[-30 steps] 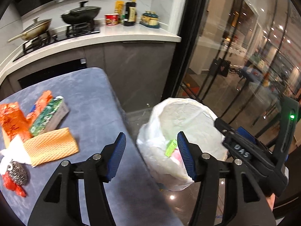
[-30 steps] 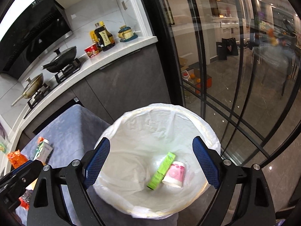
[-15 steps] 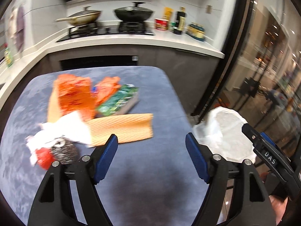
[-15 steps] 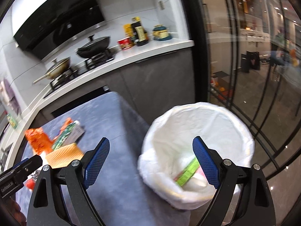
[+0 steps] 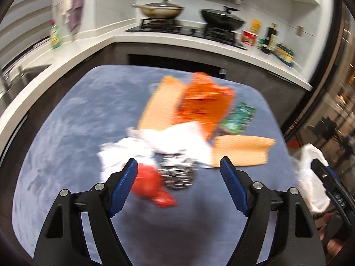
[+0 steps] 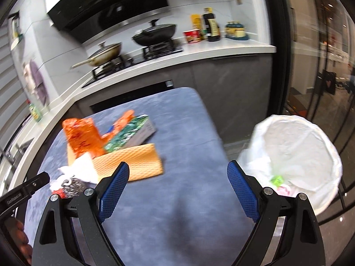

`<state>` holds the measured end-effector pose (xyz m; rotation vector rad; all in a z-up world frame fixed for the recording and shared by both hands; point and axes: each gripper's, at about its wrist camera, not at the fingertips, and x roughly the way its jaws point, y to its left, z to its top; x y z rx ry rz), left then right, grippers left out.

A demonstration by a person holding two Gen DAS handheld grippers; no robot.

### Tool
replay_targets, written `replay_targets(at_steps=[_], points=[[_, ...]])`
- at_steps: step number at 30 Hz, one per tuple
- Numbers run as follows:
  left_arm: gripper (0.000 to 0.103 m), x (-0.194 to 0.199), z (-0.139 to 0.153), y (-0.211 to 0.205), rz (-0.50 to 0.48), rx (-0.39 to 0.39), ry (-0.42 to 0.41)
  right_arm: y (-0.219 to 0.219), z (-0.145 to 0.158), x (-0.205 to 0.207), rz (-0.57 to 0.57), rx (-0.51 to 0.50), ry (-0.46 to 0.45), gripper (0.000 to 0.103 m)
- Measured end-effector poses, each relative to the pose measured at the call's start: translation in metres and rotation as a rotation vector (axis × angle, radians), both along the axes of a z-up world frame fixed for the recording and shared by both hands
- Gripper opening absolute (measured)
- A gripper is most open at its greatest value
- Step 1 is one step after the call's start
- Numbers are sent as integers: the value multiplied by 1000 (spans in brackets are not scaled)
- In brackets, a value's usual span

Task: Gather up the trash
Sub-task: 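Move both grippers back over the trash pile on the table, then grasp white tissue with the left gripper while the right grasps another tissue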

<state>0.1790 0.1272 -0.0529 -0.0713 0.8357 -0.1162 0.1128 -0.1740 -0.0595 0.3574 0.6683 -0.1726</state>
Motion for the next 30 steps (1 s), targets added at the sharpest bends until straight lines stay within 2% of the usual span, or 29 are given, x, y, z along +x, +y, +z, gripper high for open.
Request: replay_targets(at_steps=[10, 16, 23, 30], points=[[73, 24, -26, 73, 130, 15, 55, 75, 0, 53, 153, 1, 2, 86], [73, 39, -41, 86, 135, 4, 83, 117, -2, 87, 250, -1, 3, 86], [71, 55, -57, 85, 99, -12, 115, 156, -13, 121, 327, 5, 25, 81], [52, 65, -73, 82, 63, -46, 158, 176, -31, 142, 380, 1, 67, 76]])
